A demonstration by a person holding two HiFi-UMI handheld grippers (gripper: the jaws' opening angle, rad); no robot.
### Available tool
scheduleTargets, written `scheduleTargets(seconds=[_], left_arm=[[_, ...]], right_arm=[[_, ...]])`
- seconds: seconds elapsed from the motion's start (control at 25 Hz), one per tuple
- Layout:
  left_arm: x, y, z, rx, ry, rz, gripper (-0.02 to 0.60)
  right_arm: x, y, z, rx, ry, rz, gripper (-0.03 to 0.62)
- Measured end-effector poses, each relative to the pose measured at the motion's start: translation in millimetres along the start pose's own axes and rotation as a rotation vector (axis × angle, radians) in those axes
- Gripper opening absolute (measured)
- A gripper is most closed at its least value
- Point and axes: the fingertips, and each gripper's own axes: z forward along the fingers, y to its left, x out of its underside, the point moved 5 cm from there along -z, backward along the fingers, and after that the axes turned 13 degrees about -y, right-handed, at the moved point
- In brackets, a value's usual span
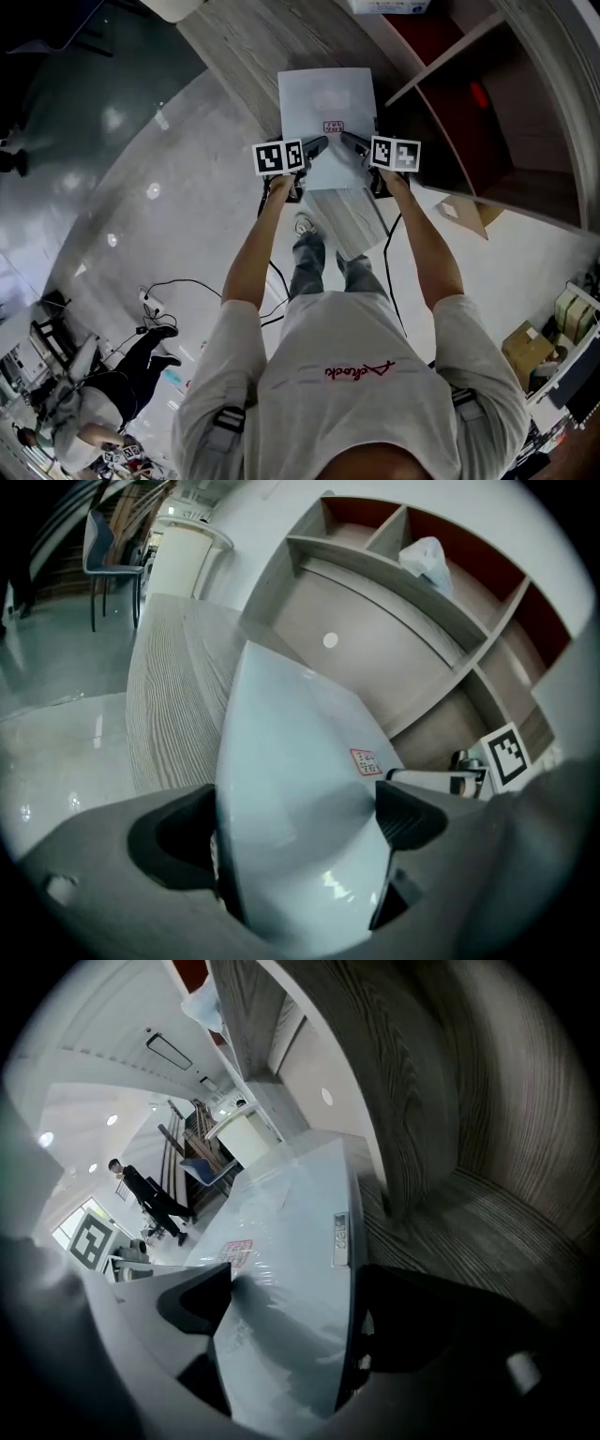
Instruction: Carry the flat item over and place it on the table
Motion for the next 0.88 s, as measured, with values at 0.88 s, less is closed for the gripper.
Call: scheduleTargets(seconds=[0.88], left_arm=[[3,13,9,0.020,-0.028,0.054,0.545]], right_arm=[[6,-11,12,0.019,-0.050,-0.009,0.485]])
